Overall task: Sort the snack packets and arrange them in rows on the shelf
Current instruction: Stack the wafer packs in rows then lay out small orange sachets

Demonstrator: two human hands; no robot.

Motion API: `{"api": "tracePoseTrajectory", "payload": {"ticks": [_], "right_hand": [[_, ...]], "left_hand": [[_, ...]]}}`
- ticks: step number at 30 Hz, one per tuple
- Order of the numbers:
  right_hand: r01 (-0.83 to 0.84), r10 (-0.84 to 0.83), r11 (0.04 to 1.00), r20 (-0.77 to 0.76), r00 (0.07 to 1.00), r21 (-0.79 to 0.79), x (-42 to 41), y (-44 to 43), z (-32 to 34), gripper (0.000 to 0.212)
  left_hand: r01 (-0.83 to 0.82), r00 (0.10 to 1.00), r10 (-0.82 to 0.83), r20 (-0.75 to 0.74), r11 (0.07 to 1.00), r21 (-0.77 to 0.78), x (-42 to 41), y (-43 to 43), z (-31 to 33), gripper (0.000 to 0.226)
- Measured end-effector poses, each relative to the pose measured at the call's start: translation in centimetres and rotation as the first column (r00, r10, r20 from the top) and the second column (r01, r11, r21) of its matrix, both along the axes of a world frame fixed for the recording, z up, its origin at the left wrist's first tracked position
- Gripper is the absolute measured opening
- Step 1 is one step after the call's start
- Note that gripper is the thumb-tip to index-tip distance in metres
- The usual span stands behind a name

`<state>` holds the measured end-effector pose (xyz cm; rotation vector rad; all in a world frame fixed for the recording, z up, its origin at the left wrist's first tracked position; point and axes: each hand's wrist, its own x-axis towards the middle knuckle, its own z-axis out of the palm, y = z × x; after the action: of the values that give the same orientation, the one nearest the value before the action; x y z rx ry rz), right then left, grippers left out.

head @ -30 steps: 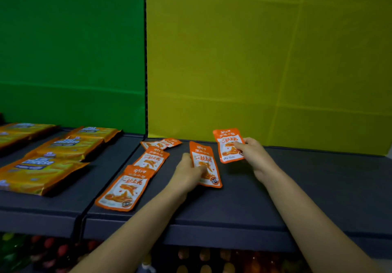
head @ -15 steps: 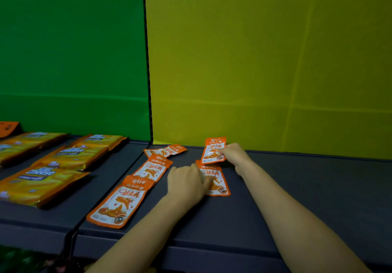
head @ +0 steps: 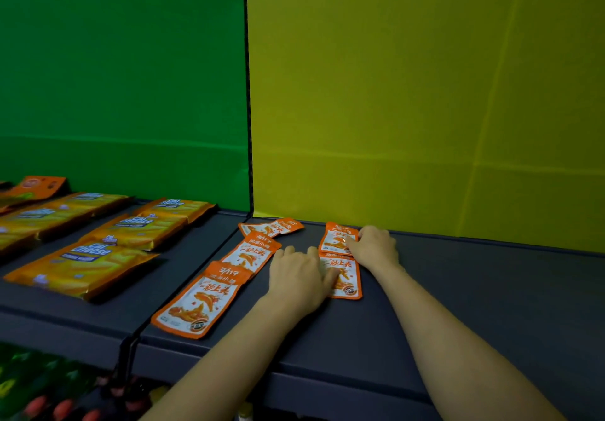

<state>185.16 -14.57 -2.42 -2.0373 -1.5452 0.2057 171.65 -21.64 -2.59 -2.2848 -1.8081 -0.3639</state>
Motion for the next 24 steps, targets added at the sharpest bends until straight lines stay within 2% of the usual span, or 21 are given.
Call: {"api": "tracePoseTrajectory", "payload": {"ticks": [3,6,9,13,17,21,24], "right_hand": [[0.016,-0.016,1.000,0.025,1.000,0.000,-0.1,-1.0,0.4,0.042],[-0.022,0.020,0.998,0.040,0.999,0.058,0.0,-2.7,1.8,0.038],[-0.151,0.148,0.966,0.030,0.989,0.210,-0.4,-4.2,3.6,0.023],[-0.363,0.368,0.852,0.061,0.928,0.376,-2.6,-7.8,5.5,0.017],[-0.547,0.561,0.706,0.116,0.819,0.449,-7.0,-12.2,6.0,0.014],[-0.744,0.781,0.521,0.119,0.613,0.417,-14.9,-15.8,5.4,0.018],[-0.860,0.878,0.378,0.162,0.451,0.344,-21.4,-17.6,3.8,0.023]], "left_hand": [[-0.002,0.998,-0.001,0.069,0.999,0.053,-0.3,-0.4,0.3,0.047],[0.017,0.983,-0.062,0.174,0.968,0.251,-1.9,-1.5,1.3,0.042],[0.053,0.950,-0.175,0.260,0.907,0.417,-5.2,-3.9,2.5,0.032],[-0.010,0.929,-0.188,0.320,0.849,0.528,-11.8,-8.0,3.4,0.030],[-0.177,0.929,-0.011,0.369,0.864,0.471,-19.2,-11.5,2.8,0.037],[-0.349,0.919,0.230,0.319,0.850,0.394,-27.3,-15.6,0.8,0.023],[-0.482,0.871,0.408,0.273,0.820,0.309,-33.0,-19.0,-1.5,0.015]]}}
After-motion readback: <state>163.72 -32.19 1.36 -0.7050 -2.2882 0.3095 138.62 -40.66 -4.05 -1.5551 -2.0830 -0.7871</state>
